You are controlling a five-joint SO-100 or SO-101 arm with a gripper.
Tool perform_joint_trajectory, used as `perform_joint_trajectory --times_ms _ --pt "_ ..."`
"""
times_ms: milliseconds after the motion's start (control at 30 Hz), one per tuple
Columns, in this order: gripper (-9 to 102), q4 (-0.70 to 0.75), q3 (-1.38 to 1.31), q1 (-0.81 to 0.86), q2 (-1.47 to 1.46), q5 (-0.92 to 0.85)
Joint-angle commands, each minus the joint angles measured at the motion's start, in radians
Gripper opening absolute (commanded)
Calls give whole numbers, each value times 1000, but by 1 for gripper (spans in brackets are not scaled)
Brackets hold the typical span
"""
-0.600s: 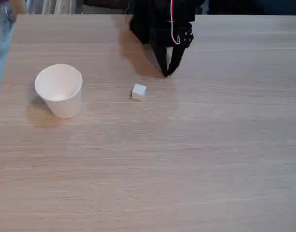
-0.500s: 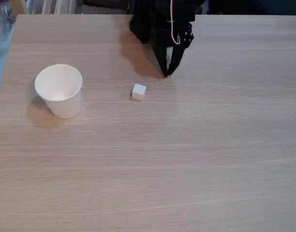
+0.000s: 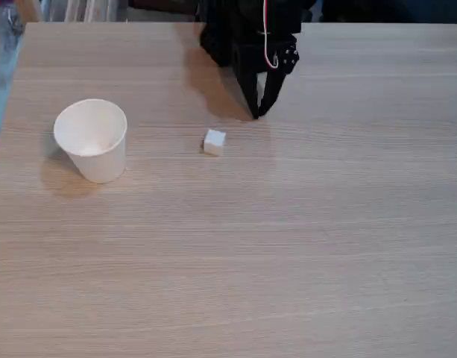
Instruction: Grasp a block and put it in the bin.
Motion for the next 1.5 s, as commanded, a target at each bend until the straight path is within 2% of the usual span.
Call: perform_joint_trajectory --times_ms 0,333,533,633,967,1200,1467 --pt "0 11 8 3 3 3" --pt "0 11 -2 12 3 -21" --pt "0 63 -110 18 -6 -21" --pt "0 63 -186 28 -112 -26" --pt "0 -166 -495 118 -626 5" --pt "0 -270 -572 135 -730 57" --pt "0 -293 -597 190 -796 199"
